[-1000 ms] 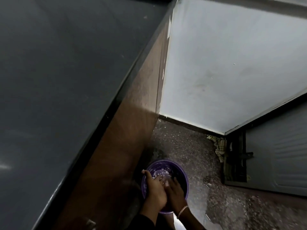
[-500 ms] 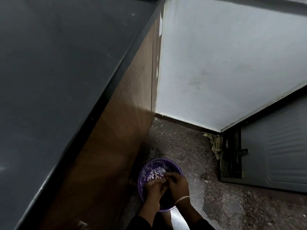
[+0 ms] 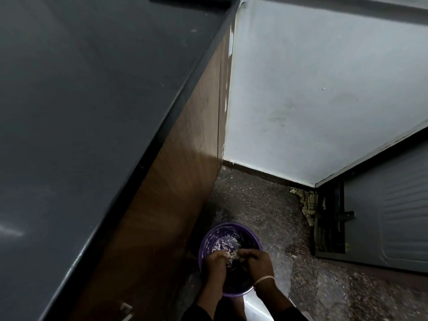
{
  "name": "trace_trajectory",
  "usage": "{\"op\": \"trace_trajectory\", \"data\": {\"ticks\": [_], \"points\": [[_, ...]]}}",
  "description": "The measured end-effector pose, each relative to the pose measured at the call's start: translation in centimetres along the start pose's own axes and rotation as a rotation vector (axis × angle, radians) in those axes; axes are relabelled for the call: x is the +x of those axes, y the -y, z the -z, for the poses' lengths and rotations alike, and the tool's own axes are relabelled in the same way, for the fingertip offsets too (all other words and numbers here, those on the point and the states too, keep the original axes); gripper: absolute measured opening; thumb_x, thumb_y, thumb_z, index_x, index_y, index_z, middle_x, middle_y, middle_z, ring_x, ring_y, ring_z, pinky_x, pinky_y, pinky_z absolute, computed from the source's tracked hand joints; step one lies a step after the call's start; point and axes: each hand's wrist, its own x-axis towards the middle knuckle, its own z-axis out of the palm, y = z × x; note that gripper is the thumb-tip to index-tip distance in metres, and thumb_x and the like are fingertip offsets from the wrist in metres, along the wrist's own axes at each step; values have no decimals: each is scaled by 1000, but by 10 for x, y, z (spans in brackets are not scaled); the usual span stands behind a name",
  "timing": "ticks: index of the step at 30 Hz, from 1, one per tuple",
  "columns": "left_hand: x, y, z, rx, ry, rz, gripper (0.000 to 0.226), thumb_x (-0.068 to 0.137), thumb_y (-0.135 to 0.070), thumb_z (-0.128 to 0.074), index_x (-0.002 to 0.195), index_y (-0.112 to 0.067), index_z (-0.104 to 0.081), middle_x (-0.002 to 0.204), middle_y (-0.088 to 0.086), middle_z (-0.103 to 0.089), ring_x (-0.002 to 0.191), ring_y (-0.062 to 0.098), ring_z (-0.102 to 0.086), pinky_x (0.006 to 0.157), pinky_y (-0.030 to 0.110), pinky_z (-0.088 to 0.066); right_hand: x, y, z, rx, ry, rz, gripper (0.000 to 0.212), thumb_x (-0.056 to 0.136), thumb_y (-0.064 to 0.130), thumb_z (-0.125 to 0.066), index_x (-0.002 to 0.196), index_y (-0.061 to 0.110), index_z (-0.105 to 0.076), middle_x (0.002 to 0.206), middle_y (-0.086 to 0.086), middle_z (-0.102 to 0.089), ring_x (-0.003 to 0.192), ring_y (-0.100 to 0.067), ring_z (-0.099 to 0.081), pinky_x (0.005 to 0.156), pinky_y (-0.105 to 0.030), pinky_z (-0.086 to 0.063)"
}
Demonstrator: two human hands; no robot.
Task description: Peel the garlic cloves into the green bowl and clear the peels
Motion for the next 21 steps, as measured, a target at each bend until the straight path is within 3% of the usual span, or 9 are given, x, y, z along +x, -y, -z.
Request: {"op": "trace_trajectory", "data": {"ticks": [3,5,8,11,12,14,16,18,21], "points": [[-6,-5,-6,-177,65,168,23,99,-2,-48,86,-11,-65,75,9,-63,67,19,-56,55,25,-44,-12,7,-7,-79,68,134,42,92,-11,-50,93,19,-79,98,4,-78,94,-10,-72,79,-15,-52],[-12,-6,-8,-318,170,265,24,102,-19,-46,97,-9,-67,88,10,-69,80,21,-62,68,29,-50,-23,8,-14,-235,159,265,33,100,3,-48,107,23,-75,117,7,-73,110,0,-65,96,-18,-47],[-22,-15,-11,-538,336,402,56,101,-55,-39,125,-11,-62,116,12,-66,115,28,-60,104,43,-45,-15,-16,-23,-624,198,371,45,100,42,-34,138,30,-56,153,7,-42,142,-12,-39,119,-46,-30],[-24,-24,-8,-504,311,379,73,103,-59,-31,139,1,-50,124,21,-59,109,34,-57,91,45,-46,4,-21,-12,-864,160,199,73,85,61,-14,151,40,-35,167,8,-16,154,-22,-10,119,-59,-17],[-24,-24,-6,-478,254,342,71,104,-57,-31,141,2,-48,125,20,-58,109,32,-57,88,43,-47,1,-13,-8,-814,128,166,71,86,59,-16,153,41,-31,166,10,-12,154,-20,-6,119,-57,-17],[-21,-22,-4,-510,224,337,69,104,-55,-33,140,1,-50,130,23,-59,117,35,-57,96,44,-47,-17,-1,-10,-711,92,350,65,91,58,-24,152,40,-33,164,13,-16,153,-16,-12,120,-51,-19],[-20,-19,-5,-528,255,353,67,102,-55,-34,134,-1,-58,133,25,-60,127,38,-55,107,48,-43,-43,11,-14,-531,213,470,61,95,67,-28,149,39,-39,160,17,-27,149,-5,-21,123,-34,-16],[-22,-19,-11,-537,292,336,61,102,-52,-36,118,0,-64,115,23,-68,114,37,-61,99,47,-47,-46,6,-15,-546,292,450,45,105,51,-34,147,38,-39,155,21,-28,146,1,-22,120,-24,-13],[-35,-22,-11,-486,334,275,42,104,-35,-40,108,-2,-66,107,20,-70,102,30,-62,92,40,-48,-19,-5,0,-800,181,252,44,107,33,-34,151,32,-38,163,4,-24,150,-17,-24,122,-43,-18]]}}
